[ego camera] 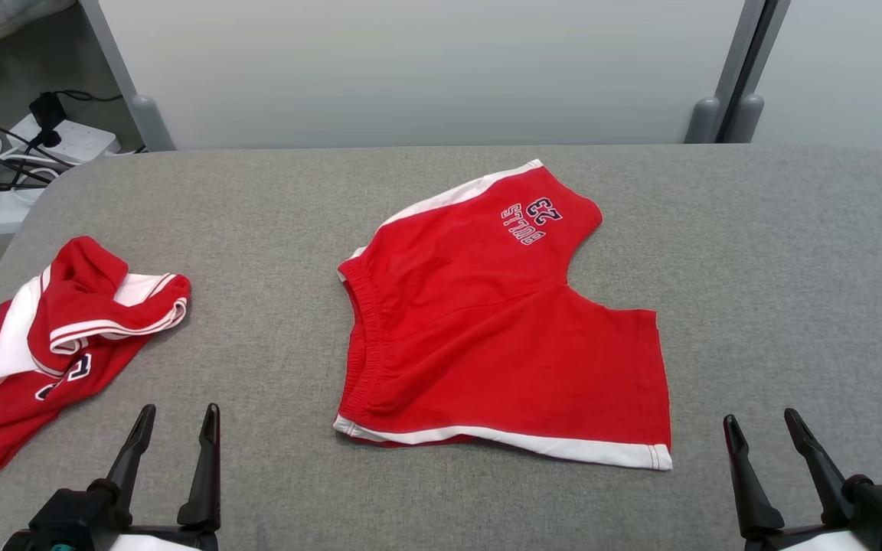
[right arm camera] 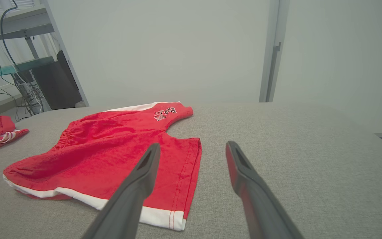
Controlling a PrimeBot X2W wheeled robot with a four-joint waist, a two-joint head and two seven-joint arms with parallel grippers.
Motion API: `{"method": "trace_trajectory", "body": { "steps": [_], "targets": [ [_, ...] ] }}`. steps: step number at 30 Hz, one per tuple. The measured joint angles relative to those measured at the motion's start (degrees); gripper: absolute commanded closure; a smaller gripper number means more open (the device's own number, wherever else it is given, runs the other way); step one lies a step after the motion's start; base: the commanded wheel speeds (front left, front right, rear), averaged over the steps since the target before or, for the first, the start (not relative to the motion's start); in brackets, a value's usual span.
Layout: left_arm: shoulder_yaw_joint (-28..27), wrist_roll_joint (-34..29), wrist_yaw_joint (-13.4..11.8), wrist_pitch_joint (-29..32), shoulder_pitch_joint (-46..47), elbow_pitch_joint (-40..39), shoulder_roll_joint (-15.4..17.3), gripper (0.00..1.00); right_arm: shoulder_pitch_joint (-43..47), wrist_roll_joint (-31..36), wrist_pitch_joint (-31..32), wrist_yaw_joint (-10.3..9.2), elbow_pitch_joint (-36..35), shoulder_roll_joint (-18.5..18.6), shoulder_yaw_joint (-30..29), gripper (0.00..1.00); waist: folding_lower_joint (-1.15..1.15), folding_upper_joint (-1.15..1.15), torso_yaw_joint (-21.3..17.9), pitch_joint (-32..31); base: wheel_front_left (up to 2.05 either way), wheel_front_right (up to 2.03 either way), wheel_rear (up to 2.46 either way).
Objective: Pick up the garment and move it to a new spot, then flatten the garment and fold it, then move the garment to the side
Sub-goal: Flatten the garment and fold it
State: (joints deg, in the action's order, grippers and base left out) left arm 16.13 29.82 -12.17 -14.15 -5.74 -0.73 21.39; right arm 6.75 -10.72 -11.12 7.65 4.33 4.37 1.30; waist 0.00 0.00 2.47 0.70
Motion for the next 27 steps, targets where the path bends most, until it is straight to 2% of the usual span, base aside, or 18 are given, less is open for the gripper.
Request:
{"method": "trace_trajectory", "body": {
  "steps": [19,22,27],
  "targets": [
    [1.4,-0.01,0.02,1.15,0.44,-0.38,0.76,0.0,-0.13,-0.35,0.11,0.0,0.08,-0.01,0.82,0.0,0.0,0.0,0.21,1.35,0.0,0.0,0.0],
    [3.09,-0.09,1.26,2.27,2.23,-0.03,0.89,0.0,-0.63,-0.91,1.19,0.0,0.55,0.03,0.82,0.0,0.0,0.0,0.3,2.63,0.0,0.0,0.0],
    [7.37,-0.14,5.5,6.3,7.3,2.55,0.78,0.0,-2.35,-1.02,3.55,0.0,3.9,0.89,1.41,0.0,0.0,0.0,0.14,5.42,0.0,0.0,0.0]
  ]
}}
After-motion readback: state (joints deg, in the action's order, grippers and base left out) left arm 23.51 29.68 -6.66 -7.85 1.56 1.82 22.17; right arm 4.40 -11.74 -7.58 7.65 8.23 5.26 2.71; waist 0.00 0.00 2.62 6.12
